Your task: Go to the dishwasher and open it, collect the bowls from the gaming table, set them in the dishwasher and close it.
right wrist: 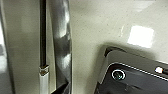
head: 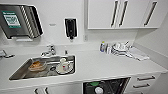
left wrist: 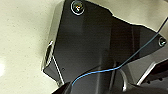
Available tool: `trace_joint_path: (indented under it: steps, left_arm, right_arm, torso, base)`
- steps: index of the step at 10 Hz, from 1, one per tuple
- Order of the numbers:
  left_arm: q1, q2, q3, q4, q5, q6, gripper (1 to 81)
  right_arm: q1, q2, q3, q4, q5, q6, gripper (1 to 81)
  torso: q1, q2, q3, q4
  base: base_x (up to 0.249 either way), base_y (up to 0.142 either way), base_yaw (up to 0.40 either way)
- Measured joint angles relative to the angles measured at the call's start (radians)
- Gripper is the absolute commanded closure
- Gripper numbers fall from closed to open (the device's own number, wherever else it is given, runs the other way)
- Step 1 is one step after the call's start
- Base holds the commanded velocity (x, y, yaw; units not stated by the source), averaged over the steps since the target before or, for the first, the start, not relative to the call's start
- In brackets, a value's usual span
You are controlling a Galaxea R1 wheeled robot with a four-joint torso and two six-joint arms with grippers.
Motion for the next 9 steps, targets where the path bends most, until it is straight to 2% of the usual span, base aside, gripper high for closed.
trace_joint_path:
  steps: [3,6,9]
  left_arm:
    - [0.005,-0.001,0.0,0.0,0.001,0.0,1.0]
    - [0.005,-0.001,0.0,0.0,0.002,0.0,1.0]
    - [0.004,0.015,-0.003,0.0,0.005,0.0,1.0]
  right_arm:
    - [0.04,0.014,0.014,0.059,-0.003,0.004,1.0]
    - [0.074,0.059,0.007,0.074,-0.006,0.003,1.0]
    - [0.148,-0.011,0.07,0.089,-0.019,0.003,1.0]
  torso:
    - [0.0,0.0,0.0,0.0]
    - [0.0,0.0,0.0,0.0]
    - [0.0,0.0,0.0,0.0]
  base:
    - [0.0,0.0,0.0]
    - [0.0,0.0,0.0]
    - [0.0,0.0,0.0]
